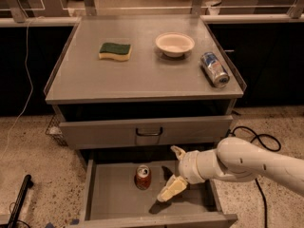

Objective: Pick coke can from middle drawer and place on counter

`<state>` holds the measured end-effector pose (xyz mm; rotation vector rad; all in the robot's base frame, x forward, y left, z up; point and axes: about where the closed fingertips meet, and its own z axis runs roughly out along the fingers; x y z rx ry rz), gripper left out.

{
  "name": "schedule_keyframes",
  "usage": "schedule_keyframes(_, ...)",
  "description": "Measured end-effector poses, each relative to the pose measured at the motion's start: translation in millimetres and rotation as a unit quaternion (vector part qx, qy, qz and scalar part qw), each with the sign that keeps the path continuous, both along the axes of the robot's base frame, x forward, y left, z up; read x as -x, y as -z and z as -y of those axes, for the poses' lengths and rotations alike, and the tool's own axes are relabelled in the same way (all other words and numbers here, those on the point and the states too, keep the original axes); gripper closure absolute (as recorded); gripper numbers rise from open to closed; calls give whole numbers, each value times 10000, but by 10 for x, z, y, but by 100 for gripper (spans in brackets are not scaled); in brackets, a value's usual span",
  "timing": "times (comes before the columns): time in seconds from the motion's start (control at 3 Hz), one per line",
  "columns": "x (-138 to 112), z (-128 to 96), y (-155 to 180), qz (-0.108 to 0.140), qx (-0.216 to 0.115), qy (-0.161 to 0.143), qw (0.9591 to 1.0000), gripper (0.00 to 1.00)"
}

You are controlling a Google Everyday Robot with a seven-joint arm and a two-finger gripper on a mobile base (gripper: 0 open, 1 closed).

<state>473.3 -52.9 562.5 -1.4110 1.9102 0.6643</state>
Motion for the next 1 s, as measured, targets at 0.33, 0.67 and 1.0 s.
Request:
schedule_keyframes(0.33,34,-137,317,-234,-163,74,9996,0)
schedule_keyframes(0.67,61,-250,750,-472,-283,162,9984,0)
schedule_keyframes(1.0,-42,-273,1073,-448,-569,337,9968,0)
